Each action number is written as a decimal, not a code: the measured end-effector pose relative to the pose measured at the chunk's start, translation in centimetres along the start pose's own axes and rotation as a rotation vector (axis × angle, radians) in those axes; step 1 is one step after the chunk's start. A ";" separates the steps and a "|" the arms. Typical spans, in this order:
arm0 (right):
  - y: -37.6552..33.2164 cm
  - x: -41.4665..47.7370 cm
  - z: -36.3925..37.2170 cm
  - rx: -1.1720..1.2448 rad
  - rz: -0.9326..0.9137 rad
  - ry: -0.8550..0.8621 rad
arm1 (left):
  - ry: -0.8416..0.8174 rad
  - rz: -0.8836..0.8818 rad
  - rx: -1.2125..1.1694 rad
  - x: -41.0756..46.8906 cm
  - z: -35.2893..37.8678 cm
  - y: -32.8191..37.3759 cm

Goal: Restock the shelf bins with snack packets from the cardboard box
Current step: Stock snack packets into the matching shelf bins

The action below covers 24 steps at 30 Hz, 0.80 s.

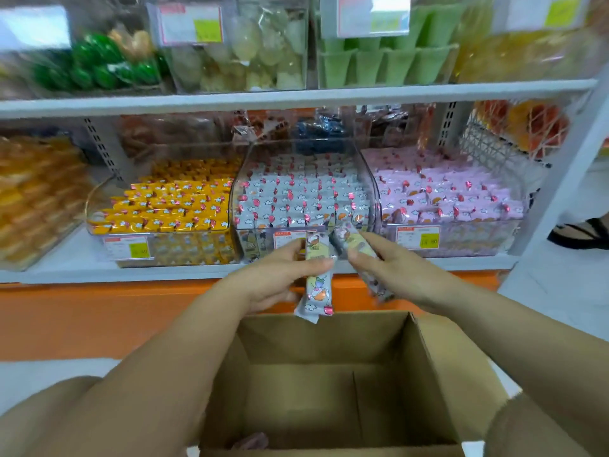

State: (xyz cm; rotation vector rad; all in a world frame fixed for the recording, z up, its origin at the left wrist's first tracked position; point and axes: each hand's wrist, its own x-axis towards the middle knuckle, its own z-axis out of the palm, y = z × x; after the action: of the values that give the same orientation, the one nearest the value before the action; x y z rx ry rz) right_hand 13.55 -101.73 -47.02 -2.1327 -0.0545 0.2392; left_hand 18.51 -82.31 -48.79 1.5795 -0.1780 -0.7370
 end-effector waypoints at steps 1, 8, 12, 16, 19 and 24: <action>-0.6 0.0 -0.8 0.008 0.008 0.025 | 0.048 0.045 0.041 -0.3 -0.4 0.8; -1.9 3.7 -4.4 -0.354 -0.155 0.370 | 0.292 0.262 0.039 0.4 -3.1 3.7; -2.5 6.6 -4.9 -0.394 -0.205 0.463 | 0.356 0.300 -0.072 2.3 -4.2 4.3; -3.8 8.7 -6.0 -0.511 -0.235 0.360 | 0.369 0.313 -0.081 3.7 -4.6 3.8; -4.1 10.1 -6.0 -0.607 -0.234 0.268 | 0.371 0.310 -0.086 4.3 -4.9 3.2; -3.3 11.5 -4.3 -0.579 -0.241 0.217 | 0.364 0.311 -0.087 4.2 -5.4 2.6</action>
State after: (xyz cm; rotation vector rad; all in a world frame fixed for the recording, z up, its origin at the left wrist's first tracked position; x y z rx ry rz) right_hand 25.86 -101.97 -43.77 -2.6837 -0.2806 -0.1753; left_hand 25.49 -80.44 -47.97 1.5300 -0.1177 -0.2071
